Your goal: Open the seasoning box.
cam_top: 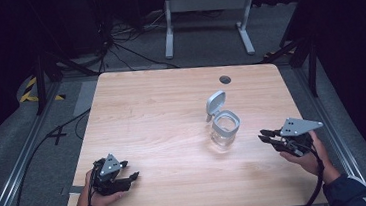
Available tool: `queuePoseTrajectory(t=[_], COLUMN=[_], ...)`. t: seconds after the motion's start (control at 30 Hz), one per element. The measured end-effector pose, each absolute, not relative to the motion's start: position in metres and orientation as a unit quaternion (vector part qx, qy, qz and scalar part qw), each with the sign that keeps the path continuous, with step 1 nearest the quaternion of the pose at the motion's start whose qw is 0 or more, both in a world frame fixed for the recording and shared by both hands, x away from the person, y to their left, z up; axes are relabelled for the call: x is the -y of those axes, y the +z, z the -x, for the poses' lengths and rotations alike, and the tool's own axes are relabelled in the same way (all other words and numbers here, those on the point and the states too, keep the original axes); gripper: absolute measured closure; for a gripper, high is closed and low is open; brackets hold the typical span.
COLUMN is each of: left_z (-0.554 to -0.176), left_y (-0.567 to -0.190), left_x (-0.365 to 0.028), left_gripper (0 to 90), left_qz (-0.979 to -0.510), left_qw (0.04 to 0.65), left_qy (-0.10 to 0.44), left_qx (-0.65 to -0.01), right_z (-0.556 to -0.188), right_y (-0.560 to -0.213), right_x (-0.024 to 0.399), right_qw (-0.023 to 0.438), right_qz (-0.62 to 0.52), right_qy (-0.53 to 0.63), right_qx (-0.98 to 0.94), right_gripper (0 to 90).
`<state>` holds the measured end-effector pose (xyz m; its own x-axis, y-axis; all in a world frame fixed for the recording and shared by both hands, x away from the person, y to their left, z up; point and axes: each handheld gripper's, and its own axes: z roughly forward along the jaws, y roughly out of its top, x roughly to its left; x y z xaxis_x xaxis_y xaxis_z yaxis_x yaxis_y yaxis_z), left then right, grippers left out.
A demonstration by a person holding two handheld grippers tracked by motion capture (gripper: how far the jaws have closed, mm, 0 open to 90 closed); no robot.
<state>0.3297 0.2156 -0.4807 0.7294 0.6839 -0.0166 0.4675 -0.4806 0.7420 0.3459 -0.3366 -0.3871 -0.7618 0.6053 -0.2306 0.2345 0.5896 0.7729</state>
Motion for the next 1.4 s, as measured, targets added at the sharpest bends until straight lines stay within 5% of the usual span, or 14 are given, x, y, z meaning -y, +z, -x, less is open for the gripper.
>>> queuePoseTrajectory(t=[0.63,0.93,1.4], left_z=[-0.33,-0.33,-0.331], left_y=[-0.48,-0.481,-0.481], left_x=[-0.216,-0.215,-0.215], left_gripper=[38.5,36.5,32.5], left_qz=[-0.849,-0.847,-0.846], left_qw=[0.375,0.376,0.373], left_qy=[0.146,0.148,0.151], left_qx=[-0.341,-0.347,-0.35], right_z=[-0.316,-0.307,-0.307], right_y=[-0.445,-0.466,-0.467], right_x=[0.408,0.42,0.418], right_qw=[0.214,0.179,0.185], right_qz=[-0.339,-0.364,-0.371], right_qy=[0.392,0.378,0.371], right_qx=[-0.828,-0.832,-0.831], right_gripper=[45.1,35.8,29.2])
